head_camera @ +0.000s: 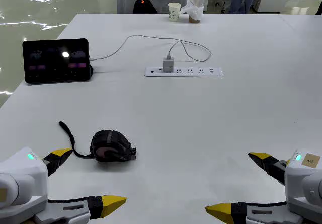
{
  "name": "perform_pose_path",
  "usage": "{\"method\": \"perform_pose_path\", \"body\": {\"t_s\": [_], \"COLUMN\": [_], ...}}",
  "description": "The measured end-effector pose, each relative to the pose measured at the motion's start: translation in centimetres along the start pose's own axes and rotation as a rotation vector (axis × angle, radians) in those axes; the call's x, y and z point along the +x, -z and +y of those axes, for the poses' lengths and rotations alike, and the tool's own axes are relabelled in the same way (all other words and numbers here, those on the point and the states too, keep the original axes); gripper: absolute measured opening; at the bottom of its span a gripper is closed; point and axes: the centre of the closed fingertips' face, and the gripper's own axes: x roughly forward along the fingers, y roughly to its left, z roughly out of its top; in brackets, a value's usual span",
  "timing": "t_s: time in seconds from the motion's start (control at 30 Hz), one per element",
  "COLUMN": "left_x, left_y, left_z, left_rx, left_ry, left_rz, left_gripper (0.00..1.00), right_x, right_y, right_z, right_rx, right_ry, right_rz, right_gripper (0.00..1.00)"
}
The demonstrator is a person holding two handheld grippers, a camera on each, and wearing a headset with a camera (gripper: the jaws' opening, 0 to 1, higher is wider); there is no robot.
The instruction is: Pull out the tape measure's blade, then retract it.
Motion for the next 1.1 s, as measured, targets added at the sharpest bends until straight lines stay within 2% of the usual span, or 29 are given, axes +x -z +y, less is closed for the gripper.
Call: {"method": "perform_pose_path", "body": {"t_s": [0.9, 1.1], "left_x": [-0.05, 0.02], "left_y": [-0.19, -0.13], "left_z": [-0.04, 0.01], "left_rx": [0.007, 0.008], "left_ry": [0.004, 0.006], "left_rz": [0.002, 0.004], "left_gripper": [0.99, 0.99], "right_x": [-0.05, -0.01], "right_y": [0.05, -0.01], "right_z": [0.10, -0.05], "right_rx": [-0.001, -0.022], "right_ry": [-0.008, -0.002], "right_rz": [0.004, 0.000], "right_gripper": [0.99, 0.99]}}
